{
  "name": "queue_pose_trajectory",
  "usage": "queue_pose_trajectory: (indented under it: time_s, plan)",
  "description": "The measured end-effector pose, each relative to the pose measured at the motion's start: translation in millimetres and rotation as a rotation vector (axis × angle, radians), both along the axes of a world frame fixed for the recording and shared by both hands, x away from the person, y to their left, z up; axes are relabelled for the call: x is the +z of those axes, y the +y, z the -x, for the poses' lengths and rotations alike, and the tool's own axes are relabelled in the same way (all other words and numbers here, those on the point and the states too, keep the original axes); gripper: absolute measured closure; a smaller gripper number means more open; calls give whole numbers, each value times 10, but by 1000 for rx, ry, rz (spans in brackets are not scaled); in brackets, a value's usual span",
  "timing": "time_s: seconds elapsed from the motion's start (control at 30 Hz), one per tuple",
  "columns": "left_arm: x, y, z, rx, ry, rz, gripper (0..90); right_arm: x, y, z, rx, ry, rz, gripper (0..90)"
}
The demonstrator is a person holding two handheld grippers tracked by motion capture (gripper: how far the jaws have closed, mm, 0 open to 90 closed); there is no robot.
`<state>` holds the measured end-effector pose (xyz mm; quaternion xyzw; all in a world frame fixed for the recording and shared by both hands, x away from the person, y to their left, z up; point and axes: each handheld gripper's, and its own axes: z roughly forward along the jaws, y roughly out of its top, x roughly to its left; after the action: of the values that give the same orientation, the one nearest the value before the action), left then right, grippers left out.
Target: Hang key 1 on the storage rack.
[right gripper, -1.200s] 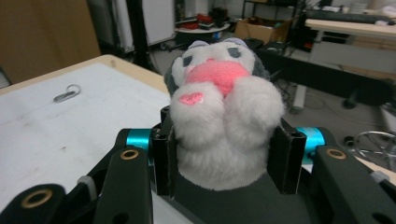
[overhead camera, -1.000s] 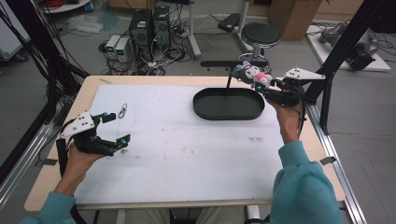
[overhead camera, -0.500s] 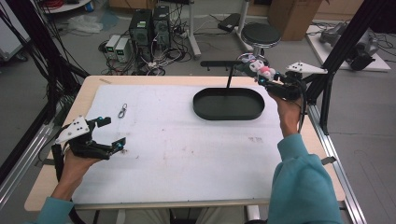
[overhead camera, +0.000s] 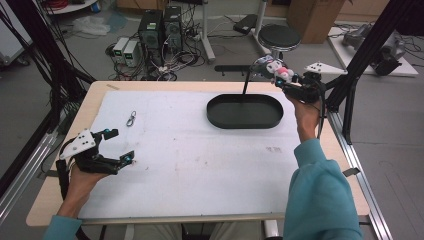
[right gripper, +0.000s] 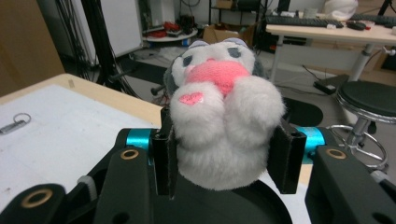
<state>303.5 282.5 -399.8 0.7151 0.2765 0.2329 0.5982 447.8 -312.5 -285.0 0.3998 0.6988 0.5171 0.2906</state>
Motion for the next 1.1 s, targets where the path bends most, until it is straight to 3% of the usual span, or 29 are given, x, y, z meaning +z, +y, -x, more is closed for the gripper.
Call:
queue_pose_trajectory:
  time_s: [0.6,1.1]
  plan:
    - [-3,-45,-1,-1,-22,19,17,-127,-208,121,-26,43,51,530]
    - [-5,-67,1,-8,-27,28,17,-311,-158,173,-5,82,124,530]
